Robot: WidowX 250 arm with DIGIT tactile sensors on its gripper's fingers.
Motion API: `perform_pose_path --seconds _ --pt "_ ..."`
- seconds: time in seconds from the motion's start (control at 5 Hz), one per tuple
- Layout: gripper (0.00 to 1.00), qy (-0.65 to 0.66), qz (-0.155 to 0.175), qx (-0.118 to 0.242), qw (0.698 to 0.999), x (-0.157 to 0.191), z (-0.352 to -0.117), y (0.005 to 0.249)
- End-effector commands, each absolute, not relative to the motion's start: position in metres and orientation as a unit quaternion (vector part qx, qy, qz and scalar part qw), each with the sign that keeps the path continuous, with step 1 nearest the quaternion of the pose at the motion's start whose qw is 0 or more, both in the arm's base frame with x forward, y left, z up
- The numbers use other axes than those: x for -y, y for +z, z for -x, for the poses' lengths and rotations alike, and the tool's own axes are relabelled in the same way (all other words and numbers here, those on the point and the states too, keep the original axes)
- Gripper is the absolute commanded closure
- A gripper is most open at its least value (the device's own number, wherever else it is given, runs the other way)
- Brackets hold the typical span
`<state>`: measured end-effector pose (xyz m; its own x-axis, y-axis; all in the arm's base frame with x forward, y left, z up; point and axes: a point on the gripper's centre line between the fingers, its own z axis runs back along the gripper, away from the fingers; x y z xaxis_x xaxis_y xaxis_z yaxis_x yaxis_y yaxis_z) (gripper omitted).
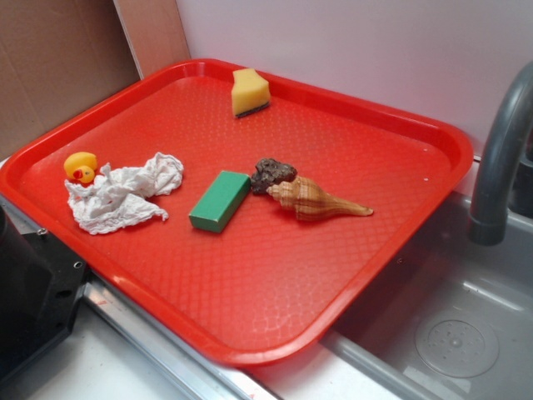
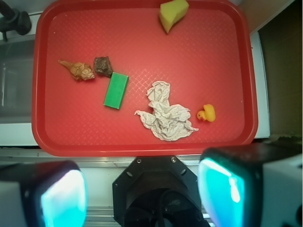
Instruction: Grab the rock.
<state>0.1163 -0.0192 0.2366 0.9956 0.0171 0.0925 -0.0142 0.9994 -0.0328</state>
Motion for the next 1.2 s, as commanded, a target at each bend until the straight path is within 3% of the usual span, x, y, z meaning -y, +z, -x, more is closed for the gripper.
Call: perform_pose_path --seconds 0.0,0.2,0.4,0.6,0.8,1.0 --pt "0.00 0.008 0.016 0.046 0.999 0.019 -0.116 0.237" --pt "0.00 -0.035 0.007 0.069 0.997 0.007 -0.148 0.187" --pt "0.00 -0.135 -0.009 0.106 0.985 0.028 -0.179 0.163" --pt "0.00 -0.199 -0.030 0.118 0.972 0.050 -0.200 0.142" --pt "0.00 -0.301 -0.045 0.125 0.944 0.068 -0.220 0.120" --pt "0.00 -0.416 -0.021 0.125 0.901 0.073 -0.223 0.105"
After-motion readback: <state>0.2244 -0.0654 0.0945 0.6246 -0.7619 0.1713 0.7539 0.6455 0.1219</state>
